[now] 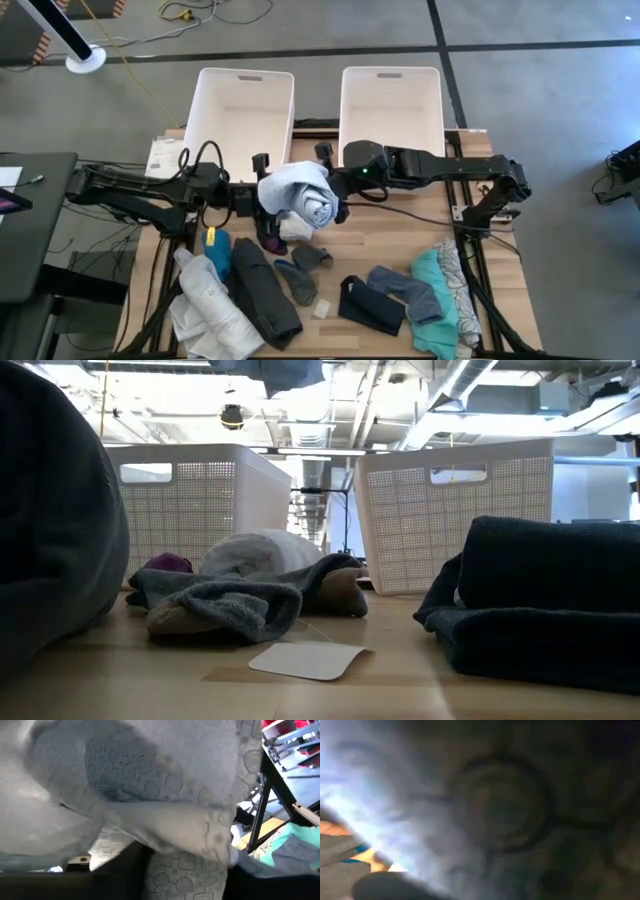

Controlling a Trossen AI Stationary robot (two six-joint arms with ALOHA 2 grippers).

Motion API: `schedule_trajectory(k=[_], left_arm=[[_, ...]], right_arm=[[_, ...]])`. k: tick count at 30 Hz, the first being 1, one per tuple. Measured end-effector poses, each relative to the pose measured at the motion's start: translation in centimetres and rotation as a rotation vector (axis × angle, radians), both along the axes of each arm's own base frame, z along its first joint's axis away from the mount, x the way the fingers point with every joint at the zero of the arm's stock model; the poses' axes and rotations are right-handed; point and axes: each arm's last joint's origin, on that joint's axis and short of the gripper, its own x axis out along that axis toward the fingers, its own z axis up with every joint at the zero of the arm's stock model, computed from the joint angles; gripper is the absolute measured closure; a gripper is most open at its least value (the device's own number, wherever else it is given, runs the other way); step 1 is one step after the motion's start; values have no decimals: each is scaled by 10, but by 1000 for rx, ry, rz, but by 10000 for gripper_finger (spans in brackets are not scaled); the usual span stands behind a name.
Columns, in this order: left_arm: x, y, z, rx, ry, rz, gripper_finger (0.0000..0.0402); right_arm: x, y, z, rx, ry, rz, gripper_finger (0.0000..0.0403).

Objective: Sort clothes
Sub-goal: Put the rolled light blue polo shirt into the left white bin

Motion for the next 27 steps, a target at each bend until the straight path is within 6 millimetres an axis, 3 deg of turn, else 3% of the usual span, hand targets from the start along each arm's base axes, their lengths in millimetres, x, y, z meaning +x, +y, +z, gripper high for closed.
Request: schedule_trajectory(k=[3, 4, 8, 13, 20, 27], left_arm=[[-1, 0, 1, 17, -2, 8, 337], [-1, 0, 1, 24, -4, 10, 345], [-3, 1, 2, 29, -5, 15, 345], [-14, 2, 8, 32, -11, 25, 345], [-49, 5, 26, 19, -54, 76, 345], [-81, 11, 38, 11, -69, 214, 345]], right_arm=[[0, -1, 0, 14, 4, -50, 279], [0, -1, 0, 20, 5, -66, 264], [-1, -2, -1, 43, 9, -116, 212], [-4, -4, -3, 52, 42, -217, 178], [-17, -6, 2, 79, 75, -293, 171], [-45, -9, 19, 98, 79, -375, 171]])
